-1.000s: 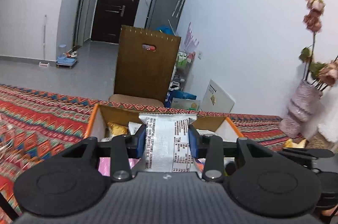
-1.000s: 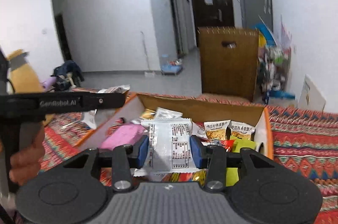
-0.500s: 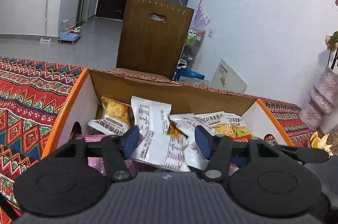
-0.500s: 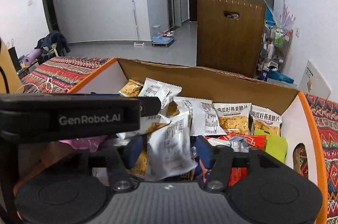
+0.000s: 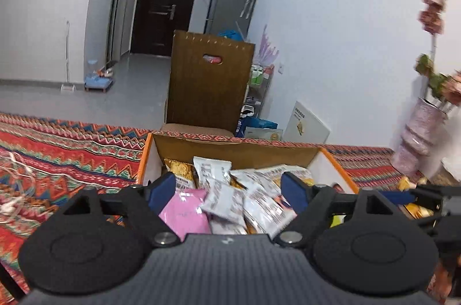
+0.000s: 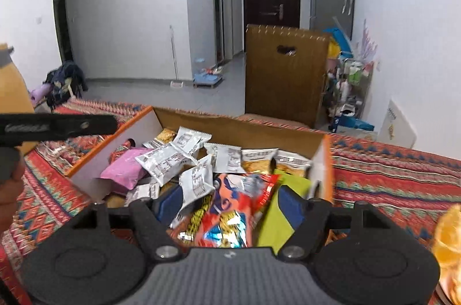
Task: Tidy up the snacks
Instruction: 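Move both tools back toward the gold-edged packet and yellow-green bar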
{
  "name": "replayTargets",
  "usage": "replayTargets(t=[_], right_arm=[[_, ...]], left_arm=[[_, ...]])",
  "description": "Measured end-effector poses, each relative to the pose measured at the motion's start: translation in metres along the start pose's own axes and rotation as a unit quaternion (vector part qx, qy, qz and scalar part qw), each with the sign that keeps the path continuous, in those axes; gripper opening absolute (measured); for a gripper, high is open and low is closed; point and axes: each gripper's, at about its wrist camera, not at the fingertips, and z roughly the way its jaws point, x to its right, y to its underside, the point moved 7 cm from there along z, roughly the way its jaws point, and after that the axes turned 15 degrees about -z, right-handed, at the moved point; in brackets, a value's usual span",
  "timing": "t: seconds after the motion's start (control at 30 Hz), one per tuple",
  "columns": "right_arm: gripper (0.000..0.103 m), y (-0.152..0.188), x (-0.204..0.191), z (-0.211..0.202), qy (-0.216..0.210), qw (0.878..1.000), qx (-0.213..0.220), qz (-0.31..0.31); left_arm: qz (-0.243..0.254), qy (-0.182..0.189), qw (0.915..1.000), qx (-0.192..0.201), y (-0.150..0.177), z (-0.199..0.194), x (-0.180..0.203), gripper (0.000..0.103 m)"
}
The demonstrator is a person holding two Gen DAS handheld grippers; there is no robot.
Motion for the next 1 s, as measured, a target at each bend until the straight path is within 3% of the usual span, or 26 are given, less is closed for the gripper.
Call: replayTargets(t=[0.2, 0.5, 0.73, 1.0], right_arm=[[0.076, 0.025, -0.004, -0.089, 0.014, 0.999, 0.037, 0.001], [0.088, 0.11, -0.042, -0.201, 0.019, 0.998, 0.061, 0.02], [0.09, 0.191, -0.086, -0.248, 0.028, 0.998, 0.033, 0.055], [0.092, 0.258, -0.12, -0.27, 0.047, 0.994, -0.016, 0.094]], left_arm=[[0.049, 0.011, 0.9986, 0.015, 0.033, -0.088, 0.029, 0.098], [0.073, 0.022, 0.9969, 0.016, 0.127, -0.201, 0.051, 0.103], [0.028, 0.002, 0.9995, -0.017, 0.199, -0.244, 0.043, 0.103], [0.041, -0.039, 0.9966, -0.06, 0.26, -0.257, 0.03, 0.103]])
